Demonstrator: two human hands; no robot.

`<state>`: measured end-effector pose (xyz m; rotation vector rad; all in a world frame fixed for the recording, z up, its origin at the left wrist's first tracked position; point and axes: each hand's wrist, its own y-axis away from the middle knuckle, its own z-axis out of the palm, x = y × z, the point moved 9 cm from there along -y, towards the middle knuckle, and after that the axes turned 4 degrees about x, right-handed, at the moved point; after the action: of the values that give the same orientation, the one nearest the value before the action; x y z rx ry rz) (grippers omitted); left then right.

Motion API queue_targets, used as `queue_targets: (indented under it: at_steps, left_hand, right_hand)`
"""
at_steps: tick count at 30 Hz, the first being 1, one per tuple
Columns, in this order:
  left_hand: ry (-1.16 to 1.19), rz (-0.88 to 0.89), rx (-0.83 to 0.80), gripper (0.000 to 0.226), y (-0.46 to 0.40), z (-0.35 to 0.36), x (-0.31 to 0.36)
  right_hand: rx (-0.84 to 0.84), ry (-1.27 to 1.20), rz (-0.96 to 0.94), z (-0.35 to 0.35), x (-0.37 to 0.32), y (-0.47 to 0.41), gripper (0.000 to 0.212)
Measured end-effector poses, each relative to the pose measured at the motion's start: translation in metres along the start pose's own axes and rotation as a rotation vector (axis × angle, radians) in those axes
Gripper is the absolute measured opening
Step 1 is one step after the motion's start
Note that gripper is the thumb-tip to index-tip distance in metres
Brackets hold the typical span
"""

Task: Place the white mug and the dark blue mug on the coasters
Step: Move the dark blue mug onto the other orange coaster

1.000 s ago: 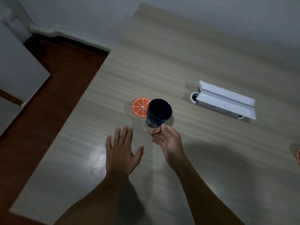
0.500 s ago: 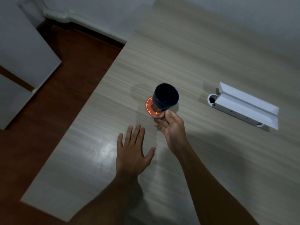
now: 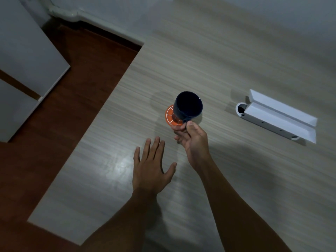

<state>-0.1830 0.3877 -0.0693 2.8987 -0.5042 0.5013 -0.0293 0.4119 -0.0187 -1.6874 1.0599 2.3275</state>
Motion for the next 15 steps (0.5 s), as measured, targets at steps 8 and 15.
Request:
queue_targets:
  at_steps: [8, 15]
  left_hand:
    - [0.005, 0.003, 0.004, 0.084, 0.0, 0.0, 0.0]
    - [-0.006, 0.013, 0.012, 0.084, 0.0, 0.0, 0.0]
  right_hand:
    - [0.0, 0.07, 0.015, 0.0, 0.011, 0.004, 0.031]
    - [0.1, 0.228, 0.01, -0.003, 0.003, 0.008, 0.03]
